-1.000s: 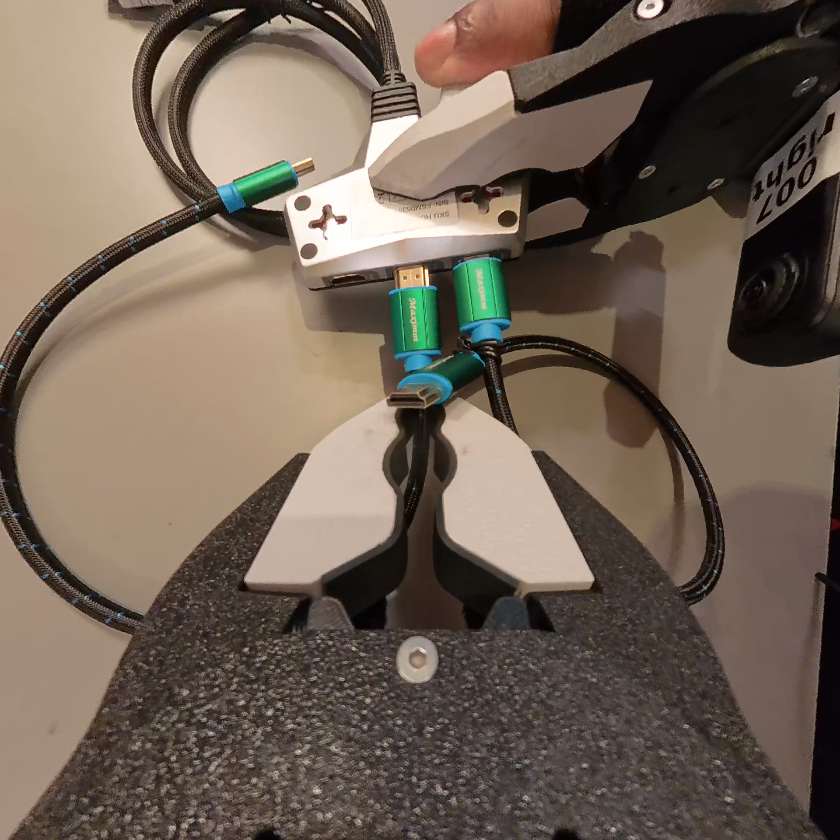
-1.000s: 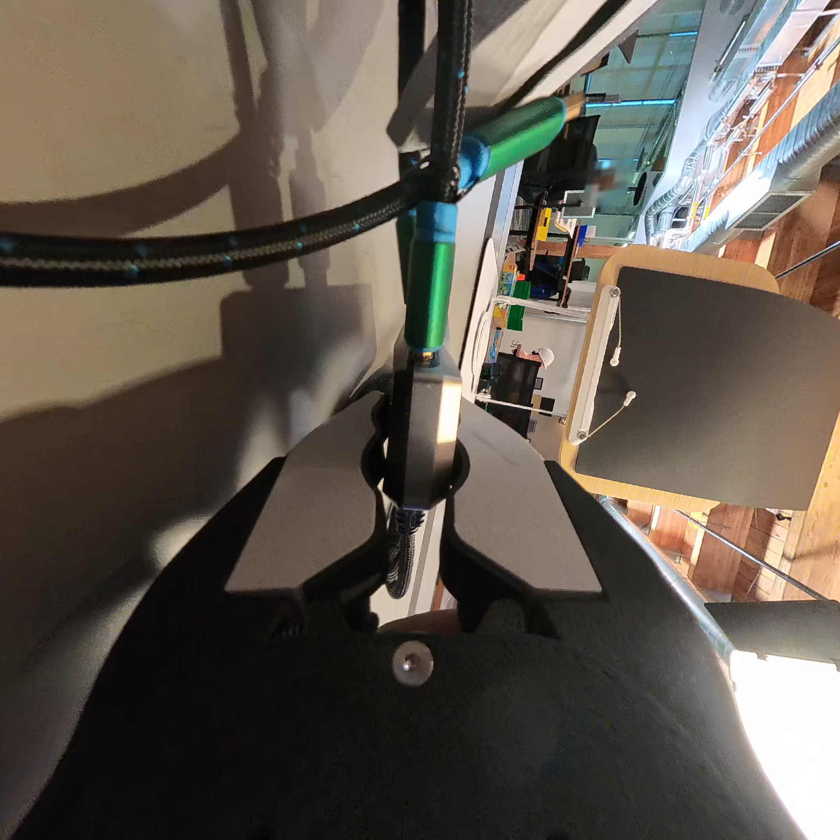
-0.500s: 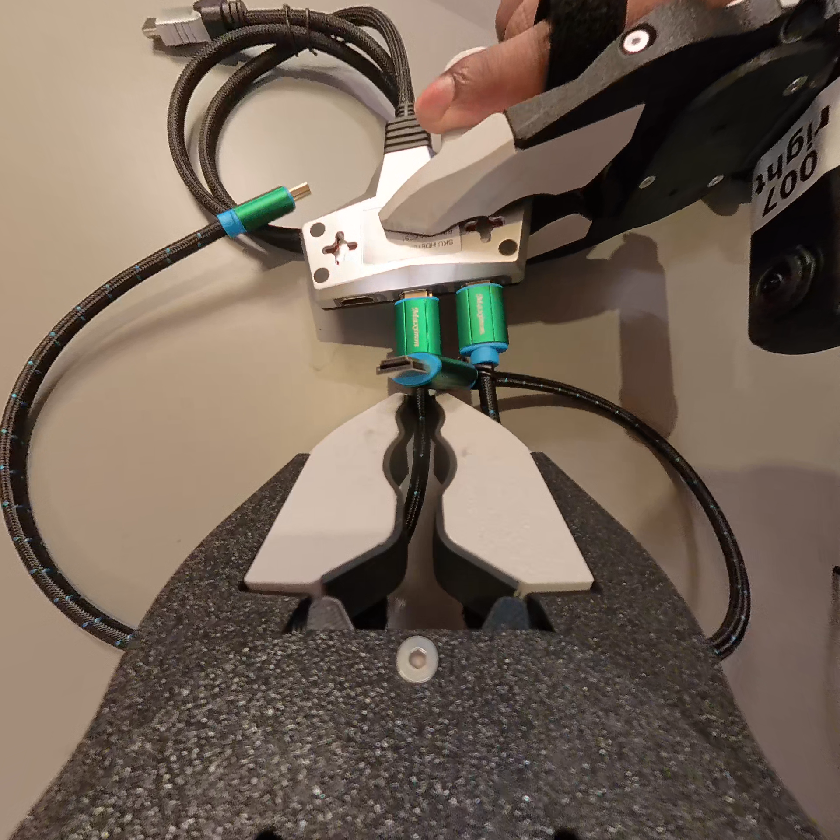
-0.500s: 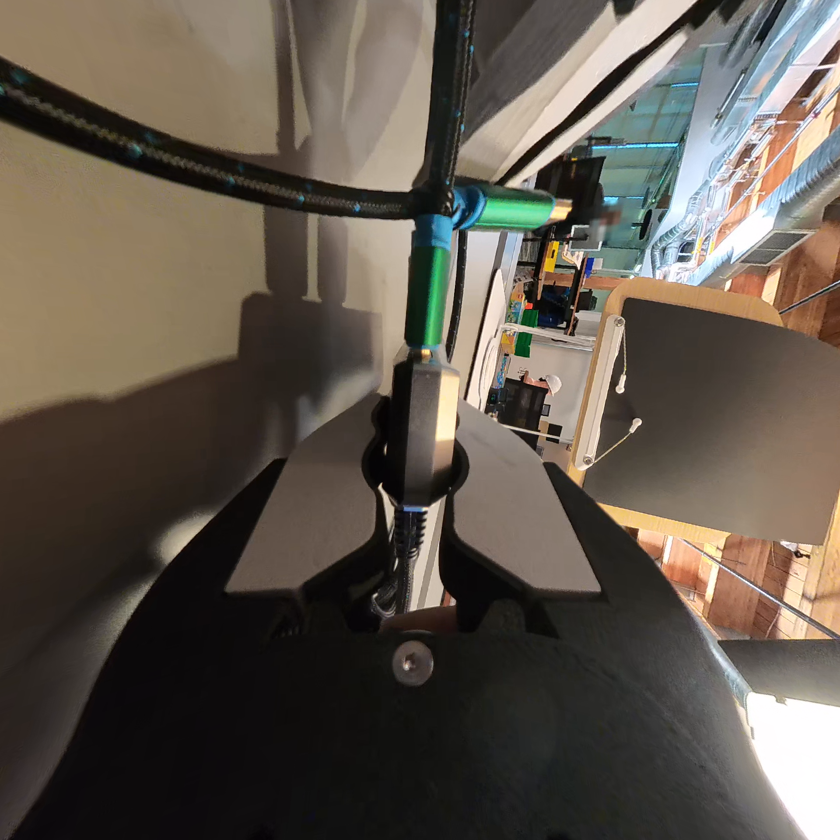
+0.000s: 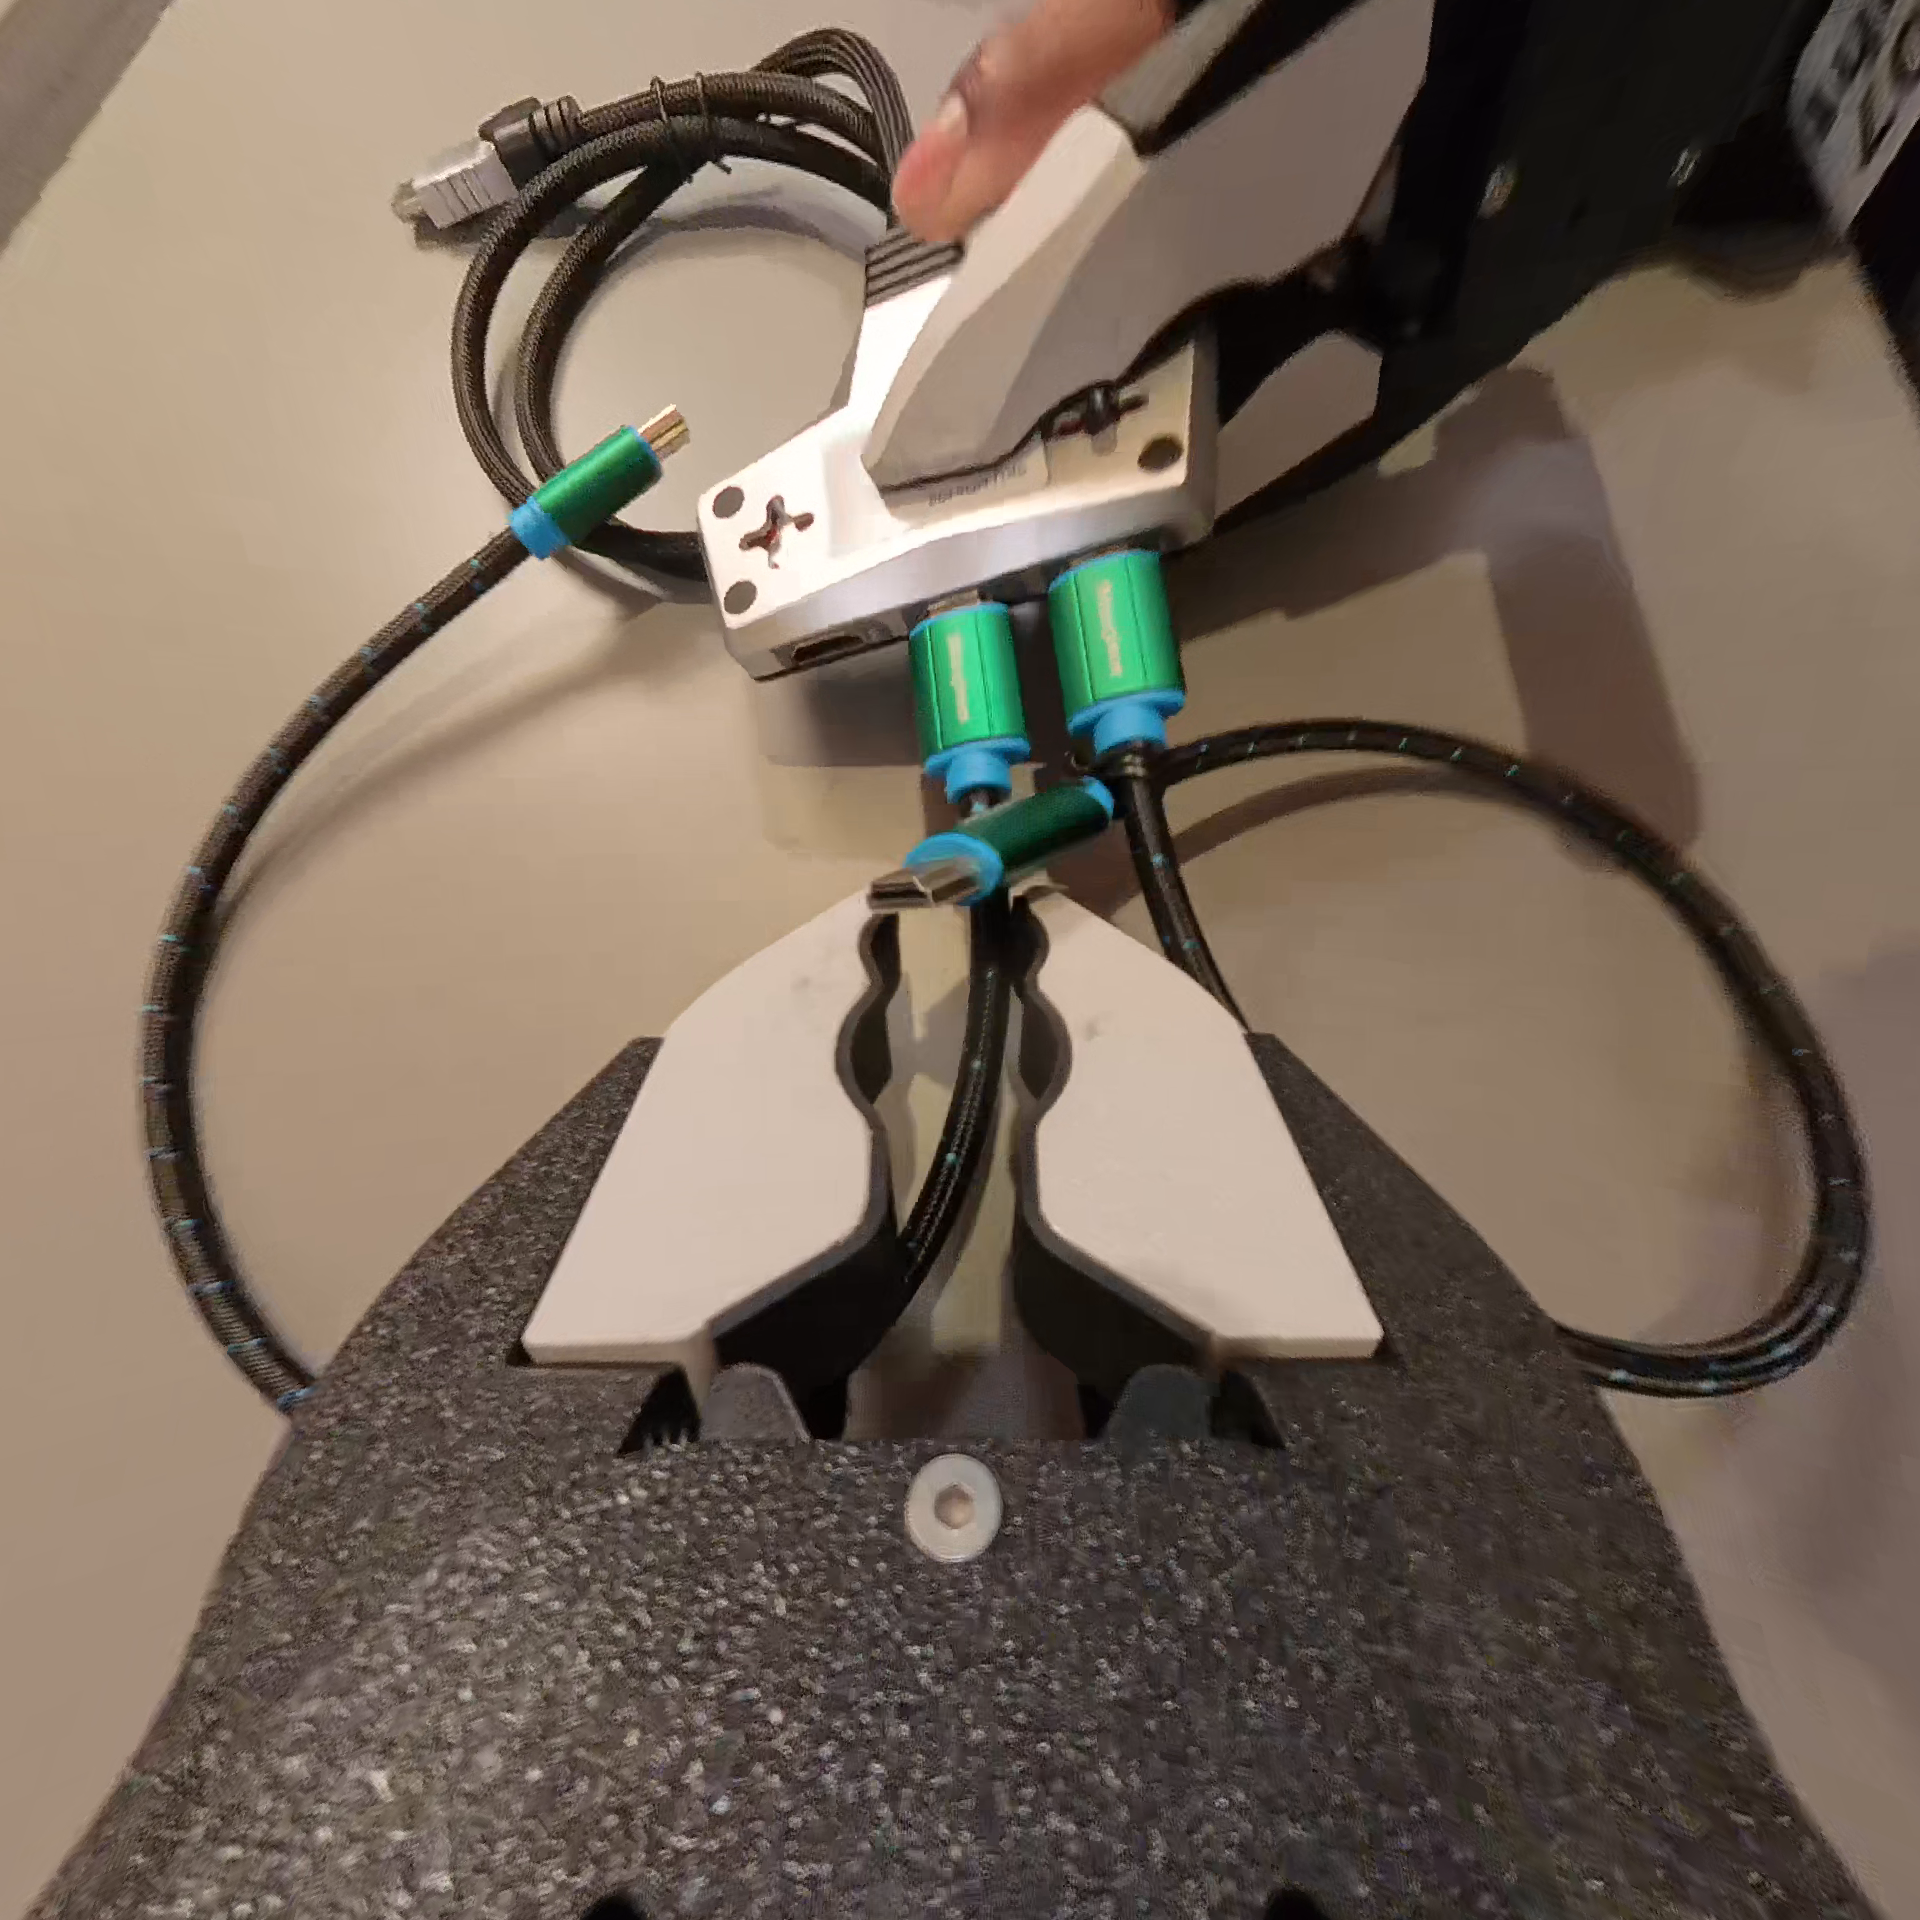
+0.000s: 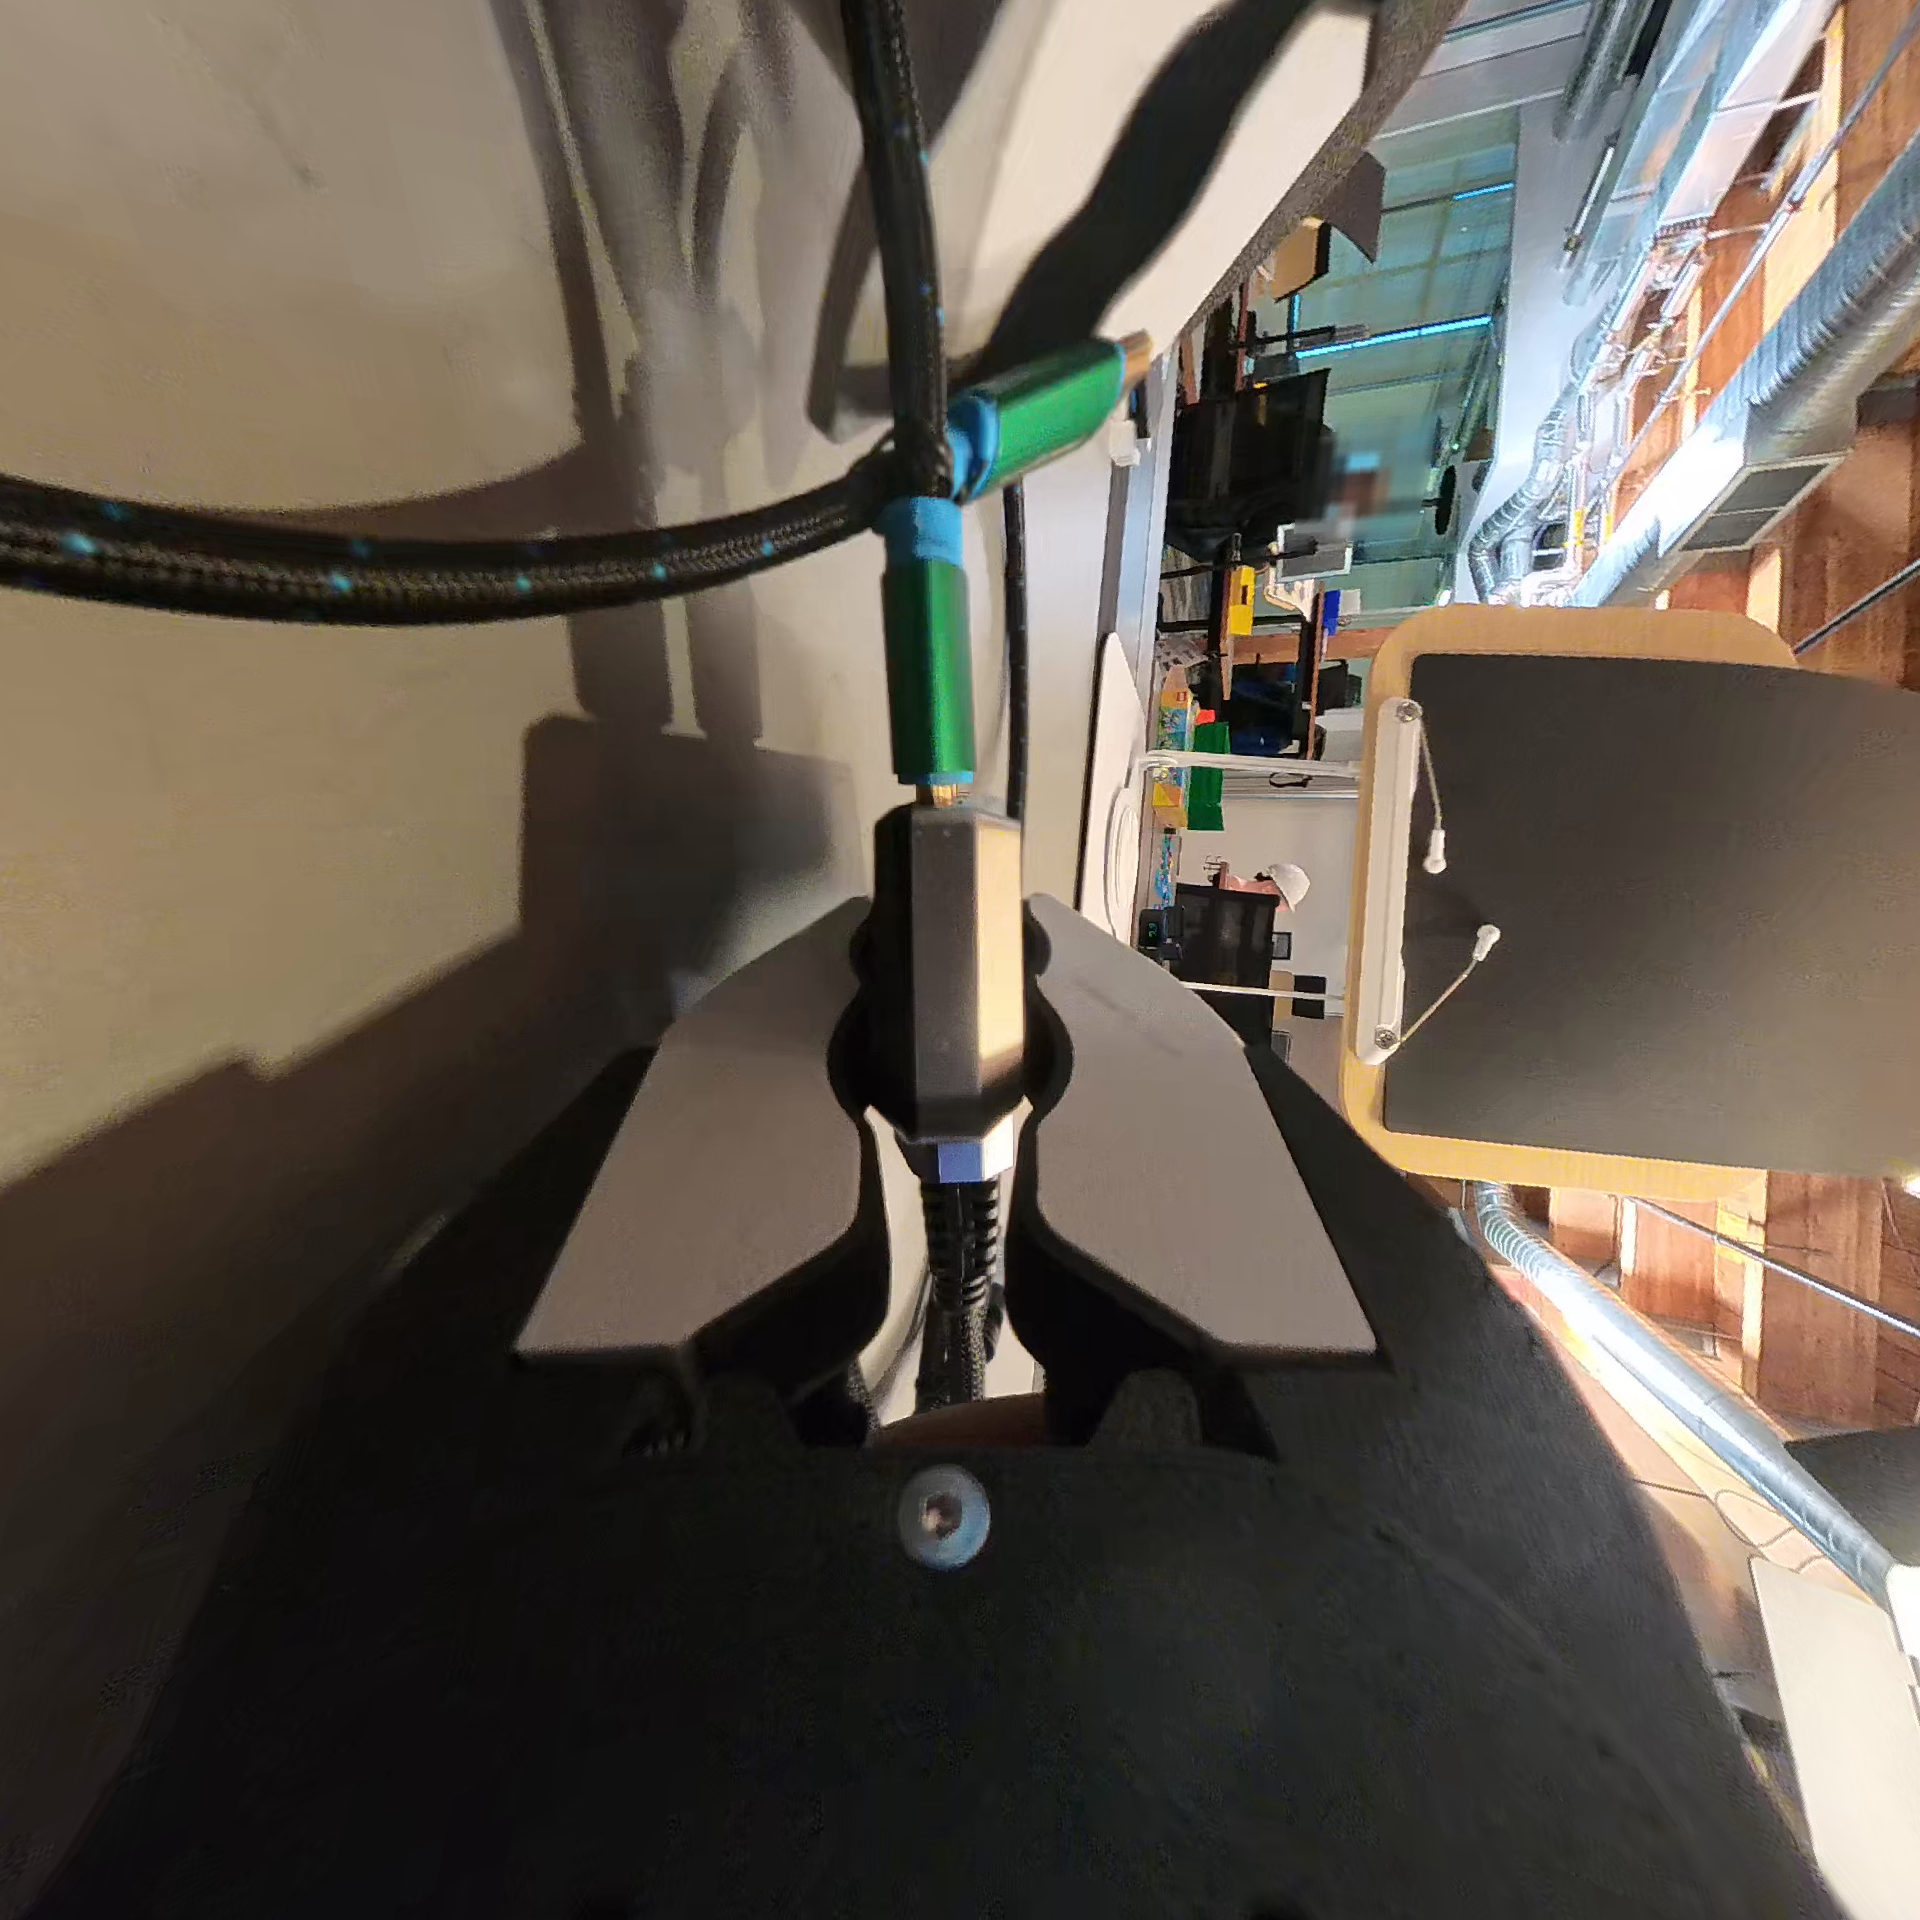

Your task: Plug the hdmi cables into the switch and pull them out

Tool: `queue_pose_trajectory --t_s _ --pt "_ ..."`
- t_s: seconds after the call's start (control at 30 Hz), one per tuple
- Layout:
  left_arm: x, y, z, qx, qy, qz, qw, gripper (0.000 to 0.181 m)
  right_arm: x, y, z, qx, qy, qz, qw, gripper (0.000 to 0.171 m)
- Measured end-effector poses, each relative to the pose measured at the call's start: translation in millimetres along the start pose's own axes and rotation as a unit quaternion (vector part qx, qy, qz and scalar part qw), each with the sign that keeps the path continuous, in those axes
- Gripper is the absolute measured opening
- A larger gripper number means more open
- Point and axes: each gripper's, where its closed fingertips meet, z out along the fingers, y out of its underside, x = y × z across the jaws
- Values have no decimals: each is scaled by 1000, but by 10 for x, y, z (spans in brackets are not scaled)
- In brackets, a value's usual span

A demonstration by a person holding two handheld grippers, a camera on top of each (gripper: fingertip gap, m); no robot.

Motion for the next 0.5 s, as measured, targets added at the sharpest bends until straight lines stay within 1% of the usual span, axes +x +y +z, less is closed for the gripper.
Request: queue_pose_trajectory --t_s 0.03,0.17,0.23,0.37,0.5 --pt "-8 14 1 -5 -12 25 1000 23 18 -4 -2 0 5 3 1000 22" --pt "-57 30 61 -13 -64 124 990 22 46 -34 -17 7 9 20 1000 22" --pt "-104 -21 58 9 -96 169 981 21 55 -23 -22 7 10 26 1000 22" --pt "-137 -163 -22 66 -137 219 964 21 116 0 -43 13 17 53 998 22" --pt "-82 -262 -57 111 -146 244 952 22 150 0 -67 28 17 81 996 22"
